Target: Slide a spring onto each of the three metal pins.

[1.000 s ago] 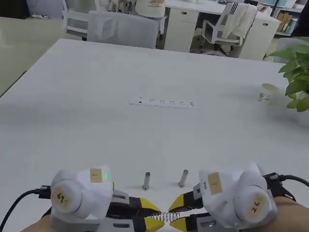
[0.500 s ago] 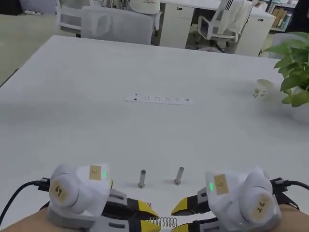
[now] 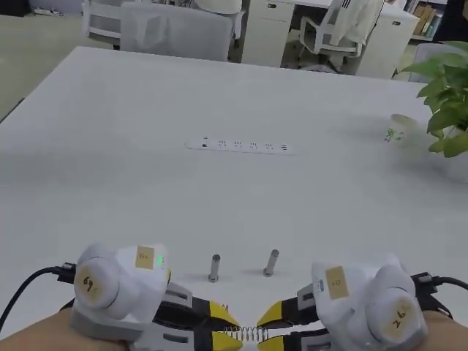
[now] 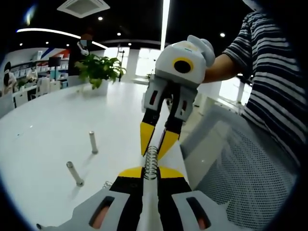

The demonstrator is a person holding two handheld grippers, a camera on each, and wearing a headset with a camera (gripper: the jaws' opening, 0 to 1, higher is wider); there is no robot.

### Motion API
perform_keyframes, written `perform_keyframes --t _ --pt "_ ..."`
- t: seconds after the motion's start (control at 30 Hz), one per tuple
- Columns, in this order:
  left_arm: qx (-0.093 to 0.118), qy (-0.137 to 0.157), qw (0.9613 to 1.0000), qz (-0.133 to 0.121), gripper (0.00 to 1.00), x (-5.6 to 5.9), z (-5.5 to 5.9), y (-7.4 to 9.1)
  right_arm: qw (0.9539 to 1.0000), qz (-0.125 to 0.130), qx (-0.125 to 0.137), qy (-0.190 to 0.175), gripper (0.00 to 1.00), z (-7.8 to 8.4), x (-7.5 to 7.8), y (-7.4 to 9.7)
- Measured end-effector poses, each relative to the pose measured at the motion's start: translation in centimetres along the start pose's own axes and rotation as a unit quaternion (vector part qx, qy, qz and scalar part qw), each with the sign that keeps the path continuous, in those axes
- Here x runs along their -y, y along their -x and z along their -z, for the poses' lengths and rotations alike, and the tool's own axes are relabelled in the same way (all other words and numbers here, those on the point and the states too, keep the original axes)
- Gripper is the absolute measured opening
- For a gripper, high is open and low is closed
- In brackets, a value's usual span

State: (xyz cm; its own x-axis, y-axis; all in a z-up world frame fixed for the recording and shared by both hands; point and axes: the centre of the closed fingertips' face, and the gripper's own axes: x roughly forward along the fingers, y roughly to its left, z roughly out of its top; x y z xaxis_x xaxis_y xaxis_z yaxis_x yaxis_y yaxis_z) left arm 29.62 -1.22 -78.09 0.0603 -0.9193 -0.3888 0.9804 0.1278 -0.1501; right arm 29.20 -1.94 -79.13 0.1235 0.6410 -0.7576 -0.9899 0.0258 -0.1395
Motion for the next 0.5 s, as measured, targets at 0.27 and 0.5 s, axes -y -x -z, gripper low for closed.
perform_keyframes --t 0.27,0.5 --pt "0.001 -0.010 0.9998 -0.018 0.02 -0.6 0.0 0.3 0.9992 0.019 0.014 0.032 0.07 -1.3 0.9 0.8" --pt "0.002 -0.012 0.9997 -0.022 0.02 -0.7 0.1 0.3 0.9986 0.016 0.020 0.047 0.07 -2.0 0.9 1.0"
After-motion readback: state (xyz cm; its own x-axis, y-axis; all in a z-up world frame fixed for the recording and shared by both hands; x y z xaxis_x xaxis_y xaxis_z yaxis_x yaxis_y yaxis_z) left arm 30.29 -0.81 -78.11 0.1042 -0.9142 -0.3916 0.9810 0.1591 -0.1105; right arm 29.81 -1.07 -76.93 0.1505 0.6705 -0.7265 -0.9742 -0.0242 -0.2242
